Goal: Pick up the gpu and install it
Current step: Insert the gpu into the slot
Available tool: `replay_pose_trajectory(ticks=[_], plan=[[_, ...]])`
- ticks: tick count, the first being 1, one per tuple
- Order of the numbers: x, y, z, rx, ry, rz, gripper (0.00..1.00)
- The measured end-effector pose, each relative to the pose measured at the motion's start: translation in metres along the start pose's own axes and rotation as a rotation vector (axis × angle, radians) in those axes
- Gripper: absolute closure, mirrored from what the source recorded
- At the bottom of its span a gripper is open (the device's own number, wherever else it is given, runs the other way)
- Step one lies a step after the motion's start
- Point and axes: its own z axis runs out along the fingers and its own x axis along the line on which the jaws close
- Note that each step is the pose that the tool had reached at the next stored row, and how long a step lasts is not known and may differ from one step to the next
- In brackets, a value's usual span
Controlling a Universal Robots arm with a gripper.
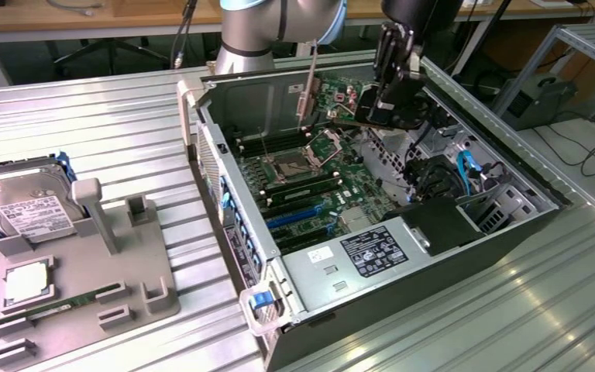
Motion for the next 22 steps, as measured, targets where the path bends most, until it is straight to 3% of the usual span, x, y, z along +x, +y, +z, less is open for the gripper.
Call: replay_pose_trajectory(ticks=[19,22], plan=[[0.0006,0.0009,0.0006,0.006,0.001,-0.215,0.72],[0.0006,0.0009,0.0007,0.0075,0.0014,-0.27,0.72]])
